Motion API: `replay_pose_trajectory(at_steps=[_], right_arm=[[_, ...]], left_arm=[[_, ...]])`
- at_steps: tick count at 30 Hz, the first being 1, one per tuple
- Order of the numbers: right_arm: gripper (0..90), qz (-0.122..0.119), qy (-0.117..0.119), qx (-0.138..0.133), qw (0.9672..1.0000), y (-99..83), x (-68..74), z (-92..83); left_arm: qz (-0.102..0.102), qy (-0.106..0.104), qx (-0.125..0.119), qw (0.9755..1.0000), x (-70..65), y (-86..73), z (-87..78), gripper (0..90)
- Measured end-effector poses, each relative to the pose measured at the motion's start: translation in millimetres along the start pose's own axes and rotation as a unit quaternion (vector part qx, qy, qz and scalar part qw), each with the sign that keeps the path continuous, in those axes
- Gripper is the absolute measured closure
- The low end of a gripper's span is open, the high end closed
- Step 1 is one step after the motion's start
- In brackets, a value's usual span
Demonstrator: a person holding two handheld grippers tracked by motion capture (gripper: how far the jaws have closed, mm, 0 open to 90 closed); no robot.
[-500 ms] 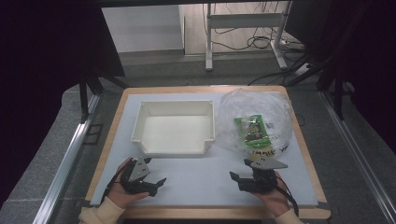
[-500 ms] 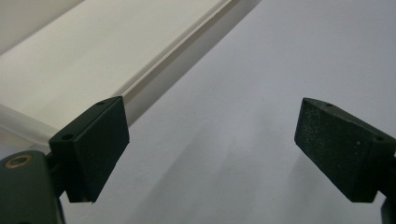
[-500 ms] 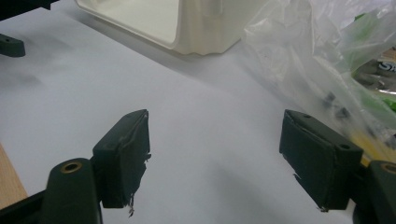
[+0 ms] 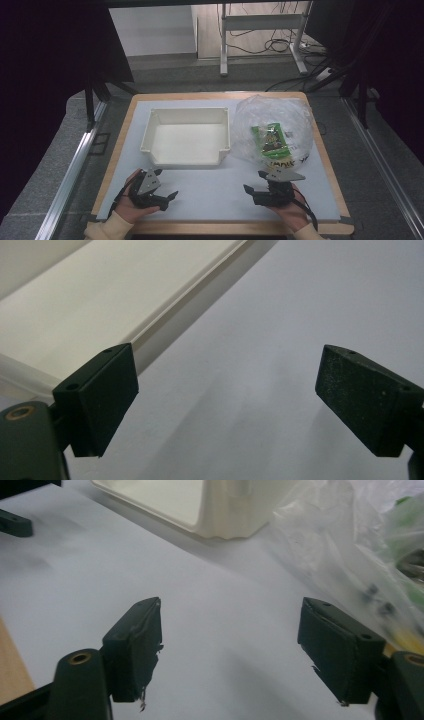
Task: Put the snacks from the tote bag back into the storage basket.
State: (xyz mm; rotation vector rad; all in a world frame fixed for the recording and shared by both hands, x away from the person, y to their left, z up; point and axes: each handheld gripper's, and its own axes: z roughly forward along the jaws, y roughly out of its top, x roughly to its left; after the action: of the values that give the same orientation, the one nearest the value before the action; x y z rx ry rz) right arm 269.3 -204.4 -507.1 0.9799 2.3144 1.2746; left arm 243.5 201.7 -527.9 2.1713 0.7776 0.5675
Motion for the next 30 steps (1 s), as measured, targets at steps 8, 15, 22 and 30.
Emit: replay_pose_trajectory(at_steps=[8,15,22,30], right_arm=[[27.1,-0.009,-0.020,-0.002,0.9998,-1.5,-1.3,-4.7],[28.1,-0.006,-0.014,0.004,0.9999,-1.5,1.3,-3.2],[29.0,-0.003,-0.017,0.002,0.9998,0.2,1.5,-6.7],[30.3,-0.003,-0.020,0.001,0.9998,7.7,4.1,-11.5]], left_arm=[[0.004,-0.005,0.002,1.0000,-0.6,3.0,5.3,9.9],[0.006,-0.005,-0.001,1.0000,0.1,6.0,6.2,10.0],[0.005,-0.007,-0.002,1.0000,-0.8,6.2,7.5,10.0],[0.002,0.000,0.003,1.0000,-0.7,6.1,7.4,10.0]])
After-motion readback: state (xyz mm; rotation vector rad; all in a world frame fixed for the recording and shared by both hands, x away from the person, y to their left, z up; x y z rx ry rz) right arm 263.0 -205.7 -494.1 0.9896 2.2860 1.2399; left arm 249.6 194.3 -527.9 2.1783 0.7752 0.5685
